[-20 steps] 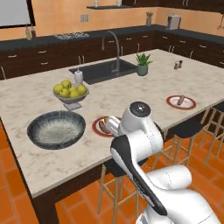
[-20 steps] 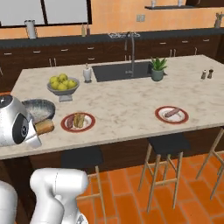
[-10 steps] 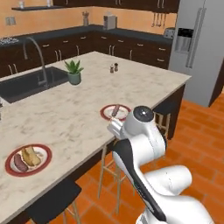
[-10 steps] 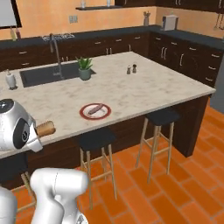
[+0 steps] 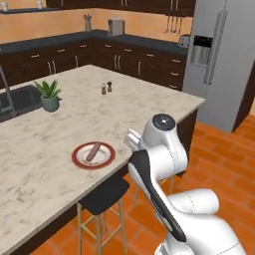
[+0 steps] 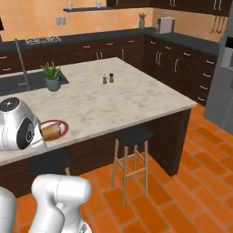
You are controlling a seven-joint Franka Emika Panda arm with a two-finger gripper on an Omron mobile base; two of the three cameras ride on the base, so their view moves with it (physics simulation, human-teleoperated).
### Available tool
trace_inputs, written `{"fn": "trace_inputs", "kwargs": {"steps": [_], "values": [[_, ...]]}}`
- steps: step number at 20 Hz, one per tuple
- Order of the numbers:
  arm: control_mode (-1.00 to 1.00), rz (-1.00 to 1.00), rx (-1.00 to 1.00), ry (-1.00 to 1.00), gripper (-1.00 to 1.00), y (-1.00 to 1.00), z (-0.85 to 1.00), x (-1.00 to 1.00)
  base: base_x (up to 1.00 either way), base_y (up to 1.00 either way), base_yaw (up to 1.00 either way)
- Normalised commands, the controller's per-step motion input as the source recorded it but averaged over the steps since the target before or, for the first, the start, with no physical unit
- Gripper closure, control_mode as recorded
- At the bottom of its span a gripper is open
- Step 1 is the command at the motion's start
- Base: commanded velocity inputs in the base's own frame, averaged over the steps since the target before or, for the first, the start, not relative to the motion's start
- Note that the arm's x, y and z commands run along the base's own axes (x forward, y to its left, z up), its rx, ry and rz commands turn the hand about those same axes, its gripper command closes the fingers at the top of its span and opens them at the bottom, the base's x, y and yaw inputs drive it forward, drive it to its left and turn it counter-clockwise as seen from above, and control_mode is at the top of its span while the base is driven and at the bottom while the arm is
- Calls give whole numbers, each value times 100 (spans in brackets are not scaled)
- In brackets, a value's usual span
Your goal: Place one bun and one sausage from the bowl on each plate.
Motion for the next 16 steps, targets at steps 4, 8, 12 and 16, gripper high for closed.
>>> {"fn": "trace_inputs", "kwargs": {"steps": [4,8,12,16], "values": [[100,0,0,0,100,0,0,0,99,-42,41],[-100,24,0,1,100,18,-9,48,43,0,27],[-100,39,0,16,100,71,-38,91,0,0,0],[-100,9,-11,30,100,100,-85,97,0,0,0]]}}
